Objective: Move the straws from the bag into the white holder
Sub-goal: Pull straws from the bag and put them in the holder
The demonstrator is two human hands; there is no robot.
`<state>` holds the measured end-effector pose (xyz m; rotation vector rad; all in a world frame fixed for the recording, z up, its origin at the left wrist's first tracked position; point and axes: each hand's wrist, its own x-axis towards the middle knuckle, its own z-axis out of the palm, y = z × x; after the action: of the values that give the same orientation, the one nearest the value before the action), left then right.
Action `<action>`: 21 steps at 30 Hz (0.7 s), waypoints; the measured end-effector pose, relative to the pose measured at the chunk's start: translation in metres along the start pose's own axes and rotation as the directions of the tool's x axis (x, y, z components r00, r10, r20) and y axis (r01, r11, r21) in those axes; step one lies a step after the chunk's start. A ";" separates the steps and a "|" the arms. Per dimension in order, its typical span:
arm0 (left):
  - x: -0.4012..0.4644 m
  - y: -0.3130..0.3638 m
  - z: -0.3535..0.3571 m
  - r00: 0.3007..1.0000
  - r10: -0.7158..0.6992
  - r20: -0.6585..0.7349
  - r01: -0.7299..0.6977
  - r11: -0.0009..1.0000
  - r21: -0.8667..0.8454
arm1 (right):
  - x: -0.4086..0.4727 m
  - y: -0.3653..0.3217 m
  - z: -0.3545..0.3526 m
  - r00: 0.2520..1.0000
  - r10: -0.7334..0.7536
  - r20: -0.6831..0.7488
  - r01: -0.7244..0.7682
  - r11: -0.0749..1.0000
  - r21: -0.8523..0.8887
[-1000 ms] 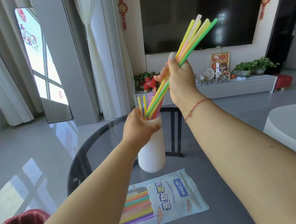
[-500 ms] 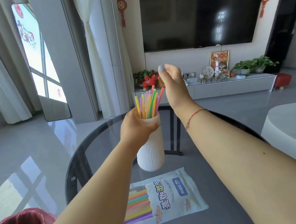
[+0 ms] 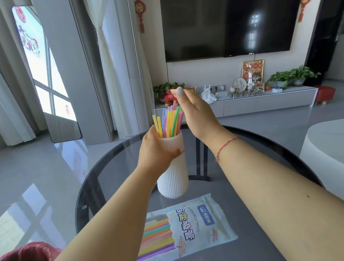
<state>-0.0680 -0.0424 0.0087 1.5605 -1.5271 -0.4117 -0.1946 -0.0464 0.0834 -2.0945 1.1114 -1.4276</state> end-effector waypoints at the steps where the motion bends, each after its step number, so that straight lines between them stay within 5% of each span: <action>1: -0.004 -0.003 0.000 1.000 -0.017 -0.006 0.018 1.000 0.011 | -0.005 0.000 -0.002 1.000 0.011 -0.027 -0.011 1.000 0.026; 15: -0.077 -0.041 -0.008 0.994 -0.102 -0.029 0.105 0.978 0.182 | -0.054 0.037 -0.025 0.979 0.176 -0.101 -0.154 0.969 0.194; 21: -0.097 -0.049 -0.010 0.962 -0.080 0.261 -0.020 0.933 0.360 | -0.069 0.053 -0.026 0.871 0.474 -0.132 -0.443 0.872 0.208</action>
<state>-0.0478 0.0432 -0.0560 1.8719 -1.8736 -0.3914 -0.2510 -0.0226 0.0170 -1.4684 1.3876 -1.4255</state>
